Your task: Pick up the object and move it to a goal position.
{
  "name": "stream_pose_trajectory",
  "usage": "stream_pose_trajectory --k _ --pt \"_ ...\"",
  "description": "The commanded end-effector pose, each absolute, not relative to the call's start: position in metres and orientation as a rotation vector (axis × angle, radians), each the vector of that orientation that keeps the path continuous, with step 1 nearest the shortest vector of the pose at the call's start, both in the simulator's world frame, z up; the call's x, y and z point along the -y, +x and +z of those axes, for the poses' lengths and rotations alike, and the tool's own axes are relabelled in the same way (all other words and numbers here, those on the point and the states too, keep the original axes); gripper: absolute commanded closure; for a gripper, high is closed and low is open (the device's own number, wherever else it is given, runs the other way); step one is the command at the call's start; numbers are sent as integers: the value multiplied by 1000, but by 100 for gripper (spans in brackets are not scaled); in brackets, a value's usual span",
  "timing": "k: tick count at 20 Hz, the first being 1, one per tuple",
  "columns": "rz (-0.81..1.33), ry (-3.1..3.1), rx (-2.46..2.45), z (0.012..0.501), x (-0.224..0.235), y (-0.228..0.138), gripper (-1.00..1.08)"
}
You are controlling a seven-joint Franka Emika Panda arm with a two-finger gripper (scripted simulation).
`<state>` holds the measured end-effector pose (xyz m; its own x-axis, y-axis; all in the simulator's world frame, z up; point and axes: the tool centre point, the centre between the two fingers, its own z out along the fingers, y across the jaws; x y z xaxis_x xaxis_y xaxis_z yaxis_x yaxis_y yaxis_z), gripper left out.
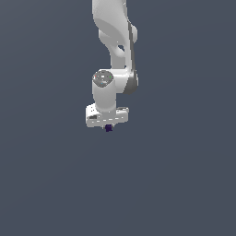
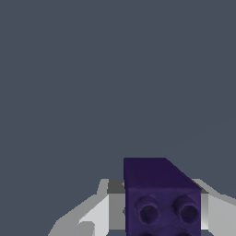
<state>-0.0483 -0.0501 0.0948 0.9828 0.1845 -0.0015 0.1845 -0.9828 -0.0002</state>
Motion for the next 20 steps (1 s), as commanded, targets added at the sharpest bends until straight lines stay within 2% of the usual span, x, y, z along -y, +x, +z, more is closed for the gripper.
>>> stream_pose_trajectory --k 1,20 --pt "1 -3128 291 119 57 -50 108" --pt "-1 -3126 292 329 118 -64 108"
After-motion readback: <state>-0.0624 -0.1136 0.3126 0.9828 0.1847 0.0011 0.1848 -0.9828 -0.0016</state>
